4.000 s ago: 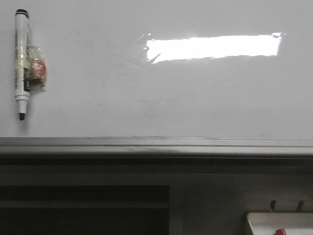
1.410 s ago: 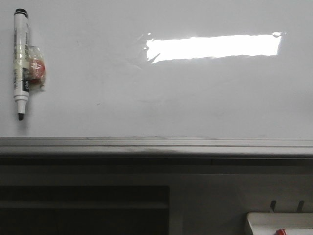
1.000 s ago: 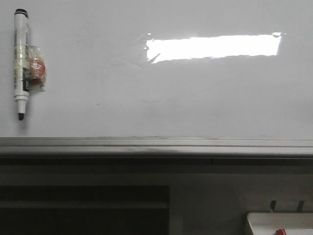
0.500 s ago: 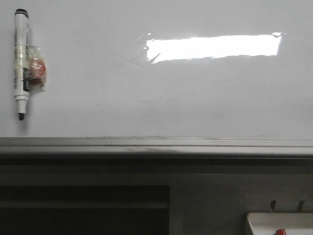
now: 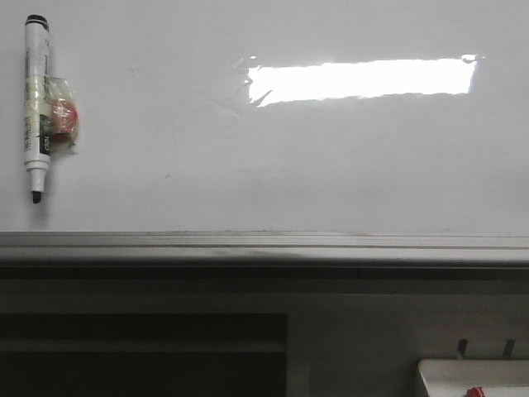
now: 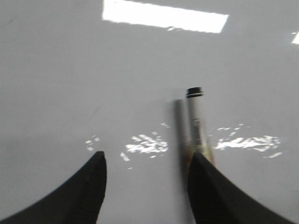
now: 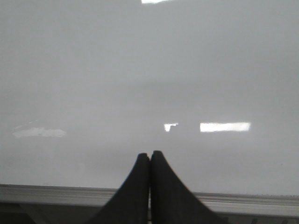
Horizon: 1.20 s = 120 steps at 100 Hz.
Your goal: Write number 2 on whiteboard
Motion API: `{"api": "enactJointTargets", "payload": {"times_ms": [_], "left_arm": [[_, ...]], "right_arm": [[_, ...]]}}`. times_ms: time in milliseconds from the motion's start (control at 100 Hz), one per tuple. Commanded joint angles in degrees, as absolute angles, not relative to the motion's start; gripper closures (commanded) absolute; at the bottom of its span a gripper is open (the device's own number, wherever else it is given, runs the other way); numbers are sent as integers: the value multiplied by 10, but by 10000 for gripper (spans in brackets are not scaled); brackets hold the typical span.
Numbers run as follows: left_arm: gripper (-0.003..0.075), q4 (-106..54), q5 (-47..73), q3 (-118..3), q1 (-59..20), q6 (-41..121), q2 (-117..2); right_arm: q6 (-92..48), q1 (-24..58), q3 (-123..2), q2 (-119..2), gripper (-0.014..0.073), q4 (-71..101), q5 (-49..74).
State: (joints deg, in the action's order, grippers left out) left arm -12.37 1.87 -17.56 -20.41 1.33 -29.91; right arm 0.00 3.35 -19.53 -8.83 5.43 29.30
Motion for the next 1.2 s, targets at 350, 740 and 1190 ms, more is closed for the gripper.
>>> {"api": "enactJointTargets", "payload": {"times_ms": [350,740,1190], "left_arm": [[374,-76,-232,-109,-351,-111,-442],[374,-160,-398,-109,-427,-111,-614],[535,-169,-504,-110,-427,-111,-726]], "right_arm": [[-7,35,-209,-102,657,49,248],[-7,35,-209,-102,657,49,248],[-7,35,-209,-102,657,49,248]]}}
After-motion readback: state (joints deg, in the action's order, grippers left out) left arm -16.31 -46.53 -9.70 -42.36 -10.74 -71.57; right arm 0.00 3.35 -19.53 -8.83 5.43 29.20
